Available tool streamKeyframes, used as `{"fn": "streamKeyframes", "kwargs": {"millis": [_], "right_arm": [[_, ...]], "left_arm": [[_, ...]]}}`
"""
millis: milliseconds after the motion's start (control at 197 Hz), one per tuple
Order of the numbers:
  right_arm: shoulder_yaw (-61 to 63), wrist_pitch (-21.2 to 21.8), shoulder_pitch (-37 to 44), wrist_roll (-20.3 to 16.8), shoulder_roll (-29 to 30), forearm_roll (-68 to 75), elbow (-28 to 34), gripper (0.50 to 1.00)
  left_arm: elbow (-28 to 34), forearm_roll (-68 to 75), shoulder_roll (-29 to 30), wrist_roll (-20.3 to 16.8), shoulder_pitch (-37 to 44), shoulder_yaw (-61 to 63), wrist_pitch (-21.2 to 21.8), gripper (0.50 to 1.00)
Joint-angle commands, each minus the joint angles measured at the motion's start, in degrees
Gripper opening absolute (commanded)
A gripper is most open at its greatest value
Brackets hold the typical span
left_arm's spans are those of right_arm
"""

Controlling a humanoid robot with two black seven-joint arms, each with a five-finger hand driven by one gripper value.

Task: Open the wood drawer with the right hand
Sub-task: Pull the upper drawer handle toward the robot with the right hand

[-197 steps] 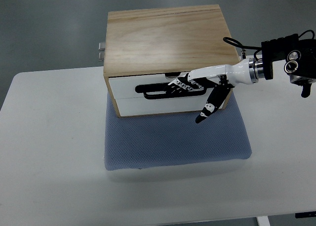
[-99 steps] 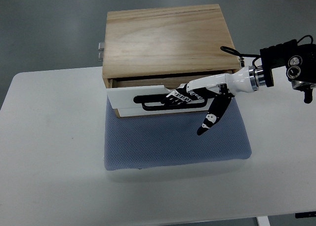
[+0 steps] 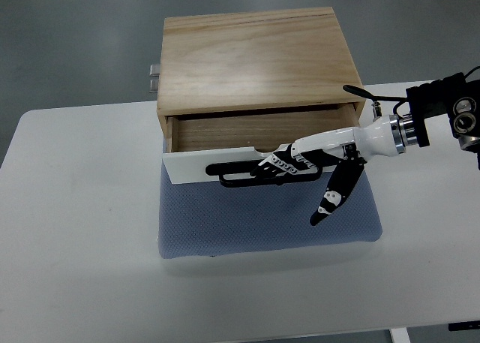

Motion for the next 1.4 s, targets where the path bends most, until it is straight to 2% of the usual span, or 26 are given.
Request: {"fn": "streamKeyframes", "kwargs": {"millis": [0,355,1394], "right_arm": [[0.0,0.0,0.0,0.0,-1.1,-0.1,1.1,0.944],[0.1,0.0,0.2,0.0,-3.8,-0.1,5.9,0.944],[3.2,0.1,0.7,0.0,-5.5,-0.2,5.9,0.944]], "left_arm": [[0.0,0.0,0.0,0.0,0.0,0.0,0.1,1.0],[0.0,0.0,0.0,0.0,0.0,0.0,0.0,1.0],[-0.1,0.0,0.0,0.0,0.0,0.0,0.0,1.0]]}}
